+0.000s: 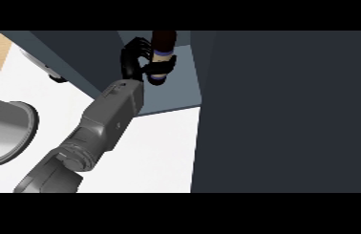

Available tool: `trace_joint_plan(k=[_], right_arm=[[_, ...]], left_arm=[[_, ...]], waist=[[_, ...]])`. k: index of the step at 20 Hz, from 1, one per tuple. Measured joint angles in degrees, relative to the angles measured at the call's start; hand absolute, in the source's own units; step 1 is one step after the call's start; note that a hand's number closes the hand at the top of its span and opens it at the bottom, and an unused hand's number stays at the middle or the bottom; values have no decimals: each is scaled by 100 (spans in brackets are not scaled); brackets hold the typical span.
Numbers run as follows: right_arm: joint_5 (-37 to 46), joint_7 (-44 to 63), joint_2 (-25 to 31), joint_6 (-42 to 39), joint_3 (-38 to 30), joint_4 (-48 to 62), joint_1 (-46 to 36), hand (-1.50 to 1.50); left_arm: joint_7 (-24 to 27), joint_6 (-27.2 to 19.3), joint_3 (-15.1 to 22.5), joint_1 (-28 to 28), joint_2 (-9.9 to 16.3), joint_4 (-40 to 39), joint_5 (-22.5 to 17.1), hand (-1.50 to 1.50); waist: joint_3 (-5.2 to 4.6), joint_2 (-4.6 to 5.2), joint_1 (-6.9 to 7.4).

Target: Pick up the wine, place it into the cabinet and close the cabinet

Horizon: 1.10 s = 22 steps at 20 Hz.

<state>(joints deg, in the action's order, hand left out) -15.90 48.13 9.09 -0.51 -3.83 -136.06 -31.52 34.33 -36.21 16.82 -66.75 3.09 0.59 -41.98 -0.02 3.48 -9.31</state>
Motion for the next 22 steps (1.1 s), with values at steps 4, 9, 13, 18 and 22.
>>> trace_joint_plan(k=[4, 9, 13, 18, 22], right_arm=[[-8, -3, -3, 3, -16, -1, -33, -150], [-20, 16, -9, -15, 15, 2, -59, -150], [-31, 26, -10, -38, 42, 0, -113, -150], [-27, 4, -47, -23, 99, 6, -133, -150], [-25, 1, -52, -11, 101, 3, -139, -150]], left_arm=[[-12, -327, 183, 64, 119, -37, 197, 150], [-151, -618, 342, 139, 185, -13, 372, 150], [-299, -765, 458, 177, 224, 12, 501, -150], [-382, -568, 489, 213, 212, 41, 541, -150], [-512, -461, 441, 224, 226, 51, 496, -150]], waist=[[-5, 16, -15], [-5, 34, -42], [-6, 54, -99], [-13, 62, -83], [-19, 58, -87]])
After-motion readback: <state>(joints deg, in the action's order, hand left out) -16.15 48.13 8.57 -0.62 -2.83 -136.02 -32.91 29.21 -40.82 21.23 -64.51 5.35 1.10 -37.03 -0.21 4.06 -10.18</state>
